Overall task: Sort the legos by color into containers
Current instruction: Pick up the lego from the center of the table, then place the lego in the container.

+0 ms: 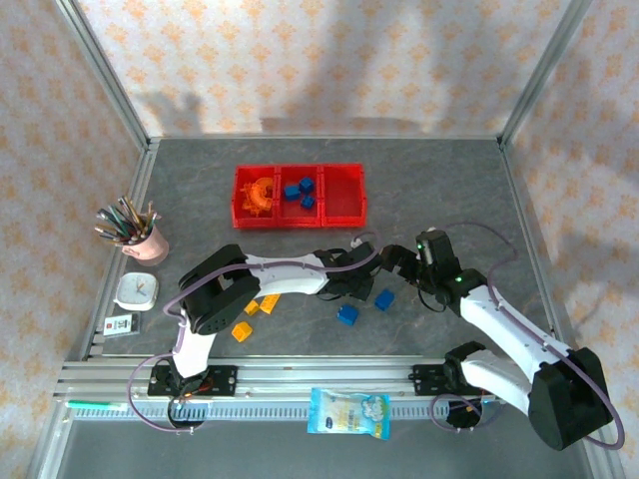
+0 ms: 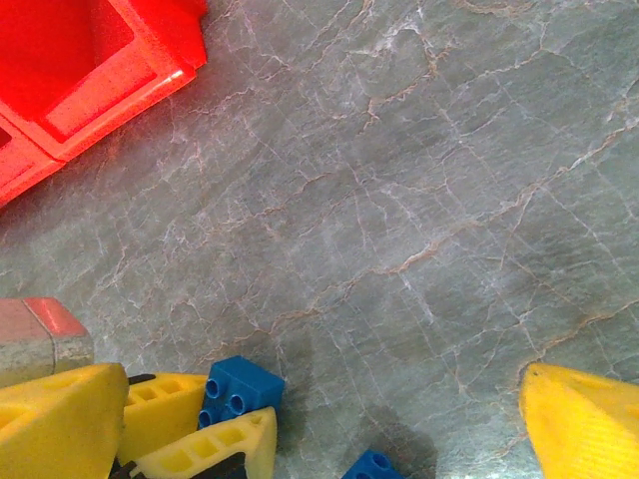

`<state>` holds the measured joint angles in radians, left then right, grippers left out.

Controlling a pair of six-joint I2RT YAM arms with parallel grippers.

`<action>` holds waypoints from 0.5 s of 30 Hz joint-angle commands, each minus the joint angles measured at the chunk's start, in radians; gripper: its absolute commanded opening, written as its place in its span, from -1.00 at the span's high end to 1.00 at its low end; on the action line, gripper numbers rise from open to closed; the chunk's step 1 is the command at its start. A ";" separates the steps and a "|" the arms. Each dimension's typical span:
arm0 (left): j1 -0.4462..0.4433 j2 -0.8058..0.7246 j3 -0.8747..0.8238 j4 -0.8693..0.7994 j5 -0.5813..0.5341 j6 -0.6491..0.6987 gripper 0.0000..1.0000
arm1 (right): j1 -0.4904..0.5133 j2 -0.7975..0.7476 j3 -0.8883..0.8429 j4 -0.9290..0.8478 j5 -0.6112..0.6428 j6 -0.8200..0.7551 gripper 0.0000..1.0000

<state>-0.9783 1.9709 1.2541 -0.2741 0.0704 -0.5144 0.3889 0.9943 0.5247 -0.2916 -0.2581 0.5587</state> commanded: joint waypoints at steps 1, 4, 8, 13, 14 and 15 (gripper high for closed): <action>0.025 -0.053 -0.041 -0.028 -0.039 -0.015 0.46 | -0.006 -0.018 0.000 0.012 0.003 -0.032 -0.99; 0.046 -0.138 -0.081 -0.018 -0.050 -0.018 0.46 | -0.005 -0.026 0.020 0.012 -0.009 -0.057 -0.99; 0.096 -0.251 -0.127 -0.027 -0.100 -0.015 0.46 | -0.003 -0.011 0.059 0.031 -0.064 -0.100 -0.99; 0.212 -0.314 -0.079 -0.075 -0.207 -0.010 0.47 | 0.036 0.060 0.132 0.060 -0.072 -0.148 -0.99; 0.240 -0.314 -0.061 -0.072 -0.230 -0.006 0.47 | 0.048 0.078 0.150 0.068 -0.069 -0.151 -0.99; 0.264 -0.308 -0.039 -0.076 -0.252 -0.006 0.47 | 0.057 0.097 0.165 0.076 -0.066 -0.154 -0.99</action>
<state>-0.7708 1.6638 1.1641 -0.3065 -0.0685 -0.5224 0.4217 1.0580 0.6365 -0.2642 -0.3206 0.4465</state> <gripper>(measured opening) 0.286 0.997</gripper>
